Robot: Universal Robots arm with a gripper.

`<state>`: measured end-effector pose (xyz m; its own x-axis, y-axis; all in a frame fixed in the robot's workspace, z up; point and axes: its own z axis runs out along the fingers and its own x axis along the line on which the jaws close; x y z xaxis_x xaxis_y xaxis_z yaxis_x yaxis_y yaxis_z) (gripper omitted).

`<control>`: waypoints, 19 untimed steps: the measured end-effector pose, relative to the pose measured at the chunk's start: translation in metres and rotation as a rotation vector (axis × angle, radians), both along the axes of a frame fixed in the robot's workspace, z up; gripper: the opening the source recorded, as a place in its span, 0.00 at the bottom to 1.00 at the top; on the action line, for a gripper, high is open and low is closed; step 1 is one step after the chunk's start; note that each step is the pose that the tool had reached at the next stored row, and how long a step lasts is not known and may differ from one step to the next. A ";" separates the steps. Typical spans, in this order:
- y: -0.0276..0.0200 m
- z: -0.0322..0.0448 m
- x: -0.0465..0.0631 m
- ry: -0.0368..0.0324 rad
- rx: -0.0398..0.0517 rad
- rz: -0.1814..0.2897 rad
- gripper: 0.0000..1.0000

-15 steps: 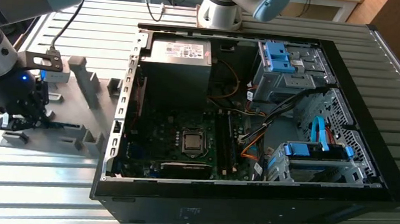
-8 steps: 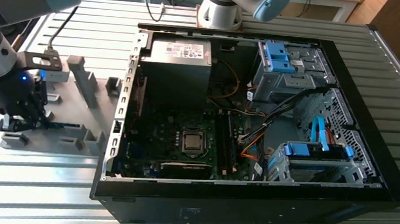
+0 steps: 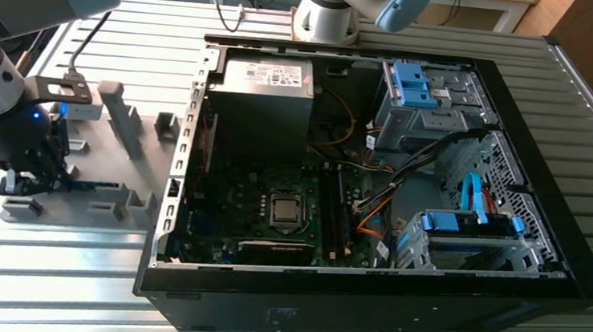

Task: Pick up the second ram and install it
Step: 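Pick up the second ram and move it above second insertion slot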

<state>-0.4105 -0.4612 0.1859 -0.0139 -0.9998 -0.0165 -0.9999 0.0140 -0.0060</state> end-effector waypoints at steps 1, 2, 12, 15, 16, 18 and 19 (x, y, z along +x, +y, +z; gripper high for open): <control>0.0000 0.0000 0.000 0.0000 0.0001 0.007 0.14; 0.0000 0.0000 0.000 0.0000 0.0001 0.009 0.14; 0.0000 0.0000 0.000 0.0000 0.0001 0.010 0.14; 0.0000 0.0011 0.000 0.0000 0.0000 0.010 0.14; 0.0000 0.0021 0.000 0.0001 0.0000 0.010 0.14; 0.0000 0.0045 0.000 0.0001 0.0000 0.010 0.14; 0.0000 0.0063 0.000 0.0001 0.0000 0.010 0.14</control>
<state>-0.4105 -0.4612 0.1922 -0.0043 -0.9999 -0.0165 -1.0000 0.0044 -0.0059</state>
